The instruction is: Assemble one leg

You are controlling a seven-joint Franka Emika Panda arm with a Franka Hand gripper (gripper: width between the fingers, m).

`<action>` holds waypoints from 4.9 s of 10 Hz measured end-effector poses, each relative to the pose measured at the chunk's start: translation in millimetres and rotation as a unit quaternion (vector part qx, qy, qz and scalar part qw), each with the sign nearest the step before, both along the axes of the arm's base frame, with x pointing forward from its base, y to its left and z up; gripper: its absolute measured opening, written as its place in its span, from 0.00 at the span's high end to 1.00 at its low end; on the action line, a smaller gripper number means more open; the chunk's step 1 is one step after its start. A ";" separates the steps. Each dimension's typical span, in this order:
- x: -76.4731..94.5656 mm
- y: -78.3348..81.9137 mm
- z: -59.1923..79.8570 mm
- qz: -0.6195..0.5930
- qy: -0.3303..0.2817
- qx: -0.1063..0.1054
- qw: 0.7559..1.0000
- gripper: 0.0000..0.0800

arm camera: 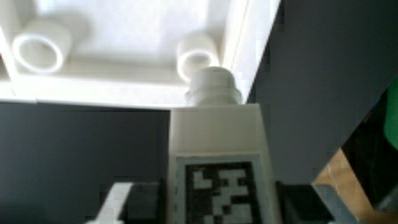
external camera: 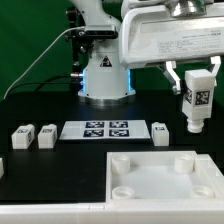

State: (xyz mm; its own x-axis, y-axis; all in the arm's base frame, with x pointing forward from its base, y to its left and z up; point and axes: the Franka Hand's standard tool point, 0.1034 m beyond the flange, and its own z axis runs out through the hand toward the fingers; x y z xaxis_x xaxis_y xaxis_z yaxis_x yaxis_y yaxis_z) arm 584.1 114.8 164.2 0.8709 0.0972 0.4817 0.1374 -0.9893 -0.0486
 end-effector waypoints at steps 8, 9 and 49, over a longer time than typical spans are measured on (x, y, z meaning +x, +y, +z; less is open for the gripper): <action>27.0 -4.2 -25.0 0.017 -0.014 -0.015 1.000 0.63; 32.5 -10.7 -34.4 0.016 -0.017 -0.018 1.000 0.63; 38.6 -3.1 -51.2 0.048 0.057 -0.037 0.997 0.19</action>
Offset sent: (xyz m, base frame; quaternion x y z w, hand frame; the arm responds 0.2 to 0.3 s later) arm 0.0000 0.0000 0.0000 0.0000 0.0000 0.0000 1.0000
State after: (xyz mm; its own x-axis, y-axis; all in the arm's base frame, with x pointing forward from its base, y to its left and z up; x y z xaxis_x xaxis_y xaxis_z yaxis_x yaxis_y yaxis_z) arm 622.7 111.7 113.0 0.9045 0.2140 0.3688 0.2292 -0.9734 0.0027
